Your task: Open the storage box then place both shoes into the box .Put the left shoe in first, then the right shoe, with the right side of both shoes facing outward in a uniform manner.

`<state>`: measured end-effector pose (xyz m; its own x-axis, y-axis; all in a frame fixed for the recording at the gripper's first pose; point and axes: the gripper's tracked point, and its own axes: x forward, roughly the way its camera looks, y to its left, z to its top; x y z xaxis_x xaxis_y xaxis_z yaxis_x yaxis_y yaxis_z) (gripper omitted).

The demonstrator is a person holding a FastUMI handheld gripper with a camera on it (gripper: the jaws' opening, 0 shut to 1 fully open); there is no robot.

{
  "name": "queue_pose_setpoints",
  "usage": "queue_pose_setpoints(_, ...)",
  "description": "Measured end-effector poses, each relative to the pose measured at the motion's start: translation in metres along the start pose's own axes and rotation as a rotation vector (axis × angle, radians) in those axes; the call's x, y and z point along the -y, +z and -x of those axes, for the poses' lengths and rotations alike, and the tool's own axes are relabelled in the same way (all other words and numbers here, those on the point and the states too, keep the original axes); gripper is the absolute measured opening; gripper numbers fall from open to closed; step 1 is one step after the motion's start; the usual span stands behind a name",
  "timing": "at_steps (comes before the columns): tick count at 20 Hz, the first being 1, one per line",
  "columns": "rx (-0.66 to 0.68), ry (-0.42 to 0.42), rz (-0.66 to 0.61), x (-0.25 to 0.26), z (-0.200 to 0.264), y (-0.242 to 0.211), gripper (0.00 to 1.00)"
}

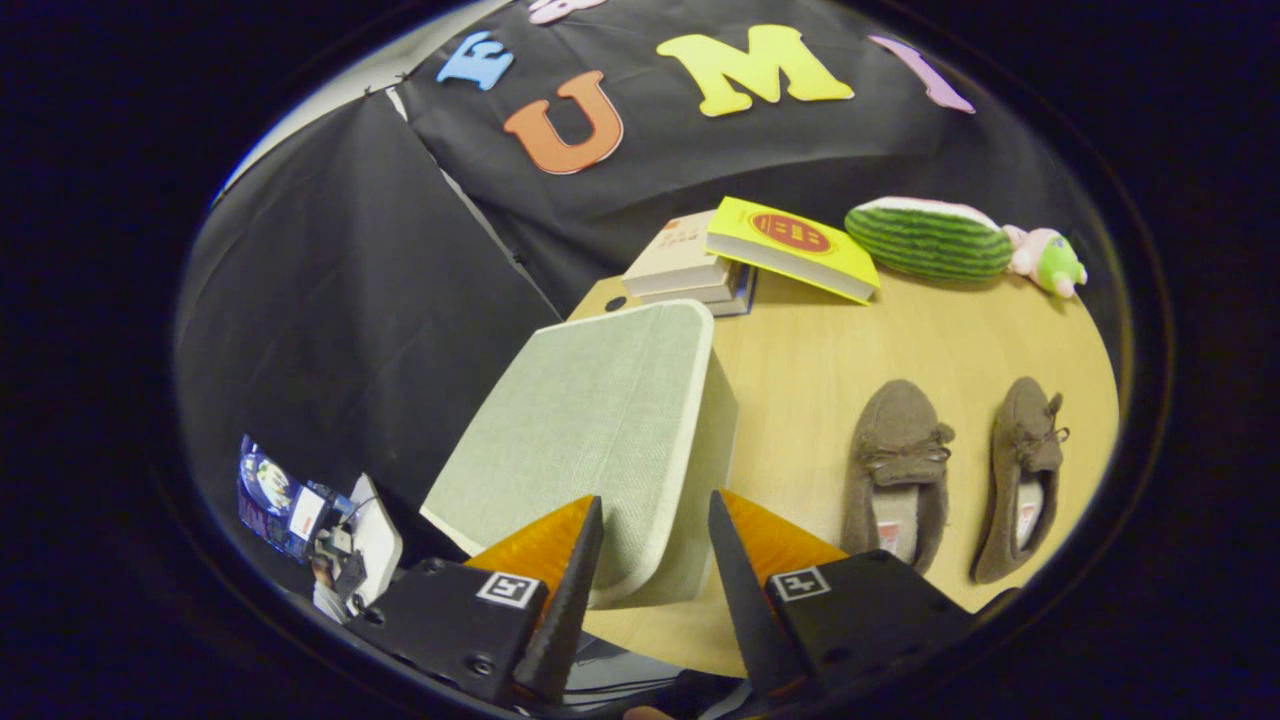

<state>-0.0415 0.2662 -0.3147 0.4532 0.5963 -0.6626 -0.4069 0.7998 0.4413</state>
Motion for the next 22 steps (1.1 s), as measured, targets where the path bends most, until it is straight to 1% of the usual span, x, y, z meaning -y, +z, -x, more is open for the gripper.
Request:
queue_pose_setpoints(1, -0.005, 0.015, -0.039, -0.003, -0.002, 0.002, 0.64)
queue_pose_setpoints(2, -0.010, 0.024, -0.060, -0.003, -0.004, 0.002, 0.62)
queue_pose_setpoints(6, -0.024, 0.042, -0.101, -0.006, -0.004, 0.004, 0.40)
queue_pose_setpoints(8, -0.012, 0.052, -0.152, -0.008, 0.001, 0.011, 0.32)
queue_pose_setpoints(9, -0.003, 0.074, -0.193, -0.013, 0.003, 0.017, 0.18)
queue_pose_setpoints(10, -0.026, 0.081, -0.209, -0.015, 0.003, 0.014, 0.09)
queue_pose_setpoints(11, -0.029, 0.083, -0.221, -0.016, 0.005, 0.014, 0.06)
queue_pose_setpoints(13, -0.025, 0.087, -0.237, -0.021, 0.008, 0.019, 0.06)
queue_pose_setpoints(15, -0.008, 0.099, -0.226, -0.033, 0.017, 0.030, 0.06)
queue_pose_setpoints(19, 0.040, 0.142, -0.173, -0.075, 0.035, 0.055, 0.06)
queue_pose_setpoints(22, 0.080, 0.183, -0.130, -0.116, 0.046, 0.079, 0.06)
